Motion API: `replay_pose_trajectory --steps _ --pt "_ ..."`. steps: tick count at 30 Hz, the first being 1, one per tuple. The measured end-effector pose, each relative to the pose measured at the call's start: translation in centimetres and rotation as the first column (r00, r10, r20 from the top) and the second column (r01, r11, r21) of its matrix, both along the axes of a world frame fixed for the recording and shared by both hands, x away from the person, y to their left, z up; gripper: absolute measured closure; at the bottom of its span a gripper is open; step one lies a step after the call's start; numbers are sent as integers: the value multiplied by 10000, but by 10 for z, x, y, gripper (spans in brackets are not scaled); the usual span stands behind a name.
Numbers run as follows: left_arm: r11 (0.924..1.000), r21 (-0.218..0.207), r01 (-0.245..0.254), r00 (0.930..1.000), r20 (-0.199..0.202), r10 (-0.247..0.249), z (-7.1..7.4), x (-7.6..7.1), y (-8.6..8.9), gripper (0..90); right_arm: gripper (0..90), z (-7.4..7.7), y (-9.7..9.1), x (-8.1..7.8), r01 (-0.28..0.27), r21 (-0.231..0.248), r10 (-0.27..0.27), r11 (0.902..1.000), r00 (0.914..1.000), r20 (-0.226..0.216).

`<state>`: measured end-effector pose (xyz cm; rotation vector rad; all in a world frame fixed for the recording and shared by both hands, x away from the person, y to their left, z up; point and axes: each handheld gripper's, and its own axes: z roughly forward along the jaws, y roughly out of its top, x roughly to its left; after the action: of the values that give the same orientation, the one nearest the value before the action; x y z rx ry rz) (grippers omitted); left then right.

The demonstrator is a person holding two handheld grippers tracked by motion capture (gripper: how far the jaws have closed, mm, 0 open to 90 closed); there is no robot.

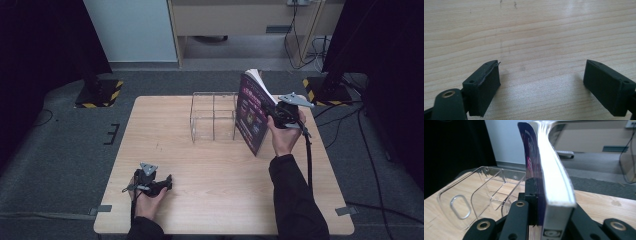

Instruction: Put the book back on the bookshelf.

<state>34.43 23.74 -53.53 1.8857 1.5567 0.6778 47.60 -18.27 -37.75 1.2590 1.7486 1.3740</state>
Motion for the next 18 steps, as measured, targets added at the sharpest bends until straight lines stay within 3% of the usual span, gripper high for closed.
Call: replay_pose_trajectory --steps 5,9,18 --pt "10000 -1 0 10000 1 0 0 0 0 129 829 -3 11 0 275 -181 -265 9995 9982 534" --pt "10000 -3 1 10000 -2 -1 0 0 0 128 829 -4 13 1 643 156 -655 9978 9931 975" --pt "10000 -3 0 10000 0 0 0 0 0 128 827 -8 17 4 1075 -86 -1063 9942 9901 919"
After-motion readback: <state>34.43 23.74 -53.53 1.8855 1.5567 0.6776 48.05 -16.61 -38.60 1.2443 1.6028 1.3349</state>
